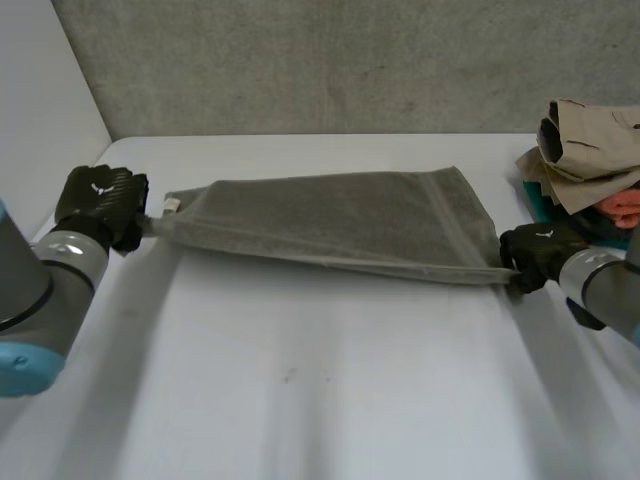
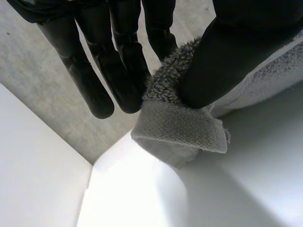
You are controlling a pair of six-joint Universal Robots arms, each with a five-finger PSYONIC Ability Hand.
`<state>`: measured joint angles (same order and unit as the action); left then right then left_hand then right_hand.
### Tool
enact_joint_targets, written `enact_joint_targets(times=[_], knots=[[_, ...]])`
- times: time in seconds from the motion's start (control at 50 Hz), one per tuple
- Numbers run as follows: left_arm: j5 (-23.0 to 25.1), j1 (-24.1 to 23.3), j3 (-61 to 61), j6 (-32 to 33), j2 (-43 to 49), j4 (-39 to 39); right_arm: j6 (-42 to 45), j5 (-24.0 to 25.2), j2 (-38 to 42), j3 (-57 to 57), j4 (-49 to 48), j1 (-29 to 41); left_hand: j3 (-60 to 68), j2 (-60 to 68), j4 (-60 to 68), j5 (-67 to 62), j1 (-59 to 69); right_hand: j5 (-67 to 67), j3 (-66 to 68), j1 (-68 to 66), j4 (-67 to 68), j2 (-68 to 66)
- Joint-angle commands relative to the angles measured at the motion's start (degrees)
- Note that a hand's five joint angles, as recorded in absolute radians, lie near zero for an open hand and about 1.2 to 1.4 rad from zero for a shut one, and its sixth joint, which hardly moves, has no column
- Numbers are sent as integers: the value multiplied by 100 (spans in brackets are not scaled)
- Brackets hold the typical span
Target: Fold the laundry.
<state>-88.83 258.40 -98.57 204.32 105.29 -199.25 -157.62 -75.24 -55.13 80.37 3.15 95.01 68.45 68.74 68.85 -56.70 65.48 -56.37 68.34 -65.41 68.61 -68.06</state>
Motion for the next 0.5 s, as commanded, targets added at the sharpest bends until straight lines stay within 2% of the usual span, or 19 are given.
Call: enact_joint_targets(times=[0.02,0.12,0.18,0.26,0.3,0.38,0.5], knots=[[15,9,-426,64,-957,1405,1950,-228,-1349,707,870,-157,1155,1126,1115,-1330,1452,-1363,1166,-1459,1139,-1194],[15,26,-1022,747,-1625,2608,3367,-544,-2185,1305,1662,-211,1155,1126,1115,-1330,1452,-1363,1166,-1459,1139,-1194],[15,27,-1365,1135,-1775,2865,4035,-772,-2581,1674,2092,-202,1155,1126,1115,-1330,1452,-1363,1166,-1459,1139,-1194],[6,35,-1858,1671,-1785,2893,4371,-870,-2670,1903,2243,-123,1155,1126,1115,-1330,1452,-1363,1166,-1459,1139,-1194],[15,44,-1876,1716,-1714,2849,4371,-888,-2600,1895,2190,-88,1155,1126,1115,-1330,1452,-1363,1166,-1459,1139,-1194],[-12,-61,-1719,1681,-1267,2445,4302,-896,-1933,1527,1717,79,1155,1126,1115,-1330,1452,-1363,1166,-1459,1139,-1194],[-100,-175,-947,1305,-503,1558,4038,-1089,-720,517,399,544,1155,1126,1115,-1330,1452,-1363,1166,-1459,1139,-1194]])
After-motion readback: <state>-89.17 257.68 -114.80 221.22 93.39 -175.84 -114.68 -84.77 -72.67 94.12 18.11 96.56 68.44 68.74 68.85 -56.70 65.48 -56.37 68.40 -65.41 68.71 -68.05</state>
